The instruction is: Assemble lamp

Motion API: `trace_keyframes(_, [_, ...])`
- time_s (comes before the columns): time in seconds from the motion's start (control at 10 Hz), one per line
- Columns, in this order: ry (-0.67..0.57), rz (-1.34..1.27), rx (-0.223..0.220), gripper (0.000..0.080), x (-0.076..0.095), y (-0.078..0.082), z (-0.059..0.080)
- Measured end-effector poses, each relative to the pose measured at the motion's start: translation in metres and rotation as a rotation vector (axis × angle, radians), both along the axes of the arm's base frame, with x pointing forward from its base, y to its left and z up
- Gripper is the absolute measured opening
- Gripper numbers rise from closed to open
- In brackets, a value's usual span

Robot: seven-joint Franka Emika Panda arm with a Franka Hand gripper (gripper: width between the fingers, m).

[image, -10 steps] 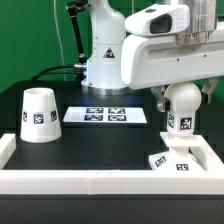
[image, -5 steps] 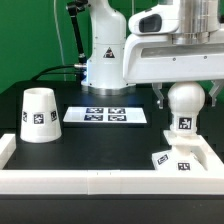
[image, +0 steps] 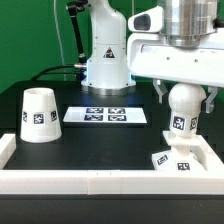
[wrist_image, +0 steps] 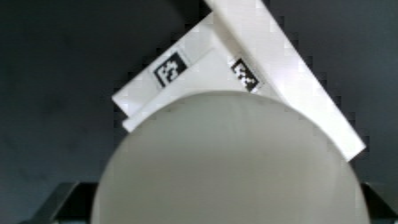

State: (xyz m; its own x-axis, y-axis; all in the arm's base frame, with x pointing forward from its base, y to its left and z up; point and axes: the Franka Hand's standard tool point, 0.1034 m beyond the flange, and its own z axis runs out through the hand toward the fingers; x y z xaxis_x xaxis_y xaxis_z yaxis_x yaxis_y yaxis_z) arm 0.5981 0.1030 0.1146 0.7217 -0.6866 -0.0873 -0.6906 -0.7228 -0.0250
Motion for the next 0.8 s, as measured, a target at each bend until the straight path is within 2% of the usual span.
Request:
trace_keyframes(0.4, [0.014, -0.177, 0.001, 0.0580, 0.0000, 0.0008, -0.0001])
trace_keyframes(0.5, [0.011, -0.126, 0.000, 0.0580, -0.0003, 0.0006, 0.0000])
trace_keyframes(0.6, [0.003, -0.042, 0.005, 0.0680, -0.0002, 0.0006, 0.0016])
trace_keyframes(0.7, [-0.004, -0.015, 0.007, 0.0680, -0.0003, -0.0008, 0.0022])
trace_keyframes(0.8, [-0.029, 0.120, 0.009, 0.0696, 0.0003, -0.0044, 0.0024])
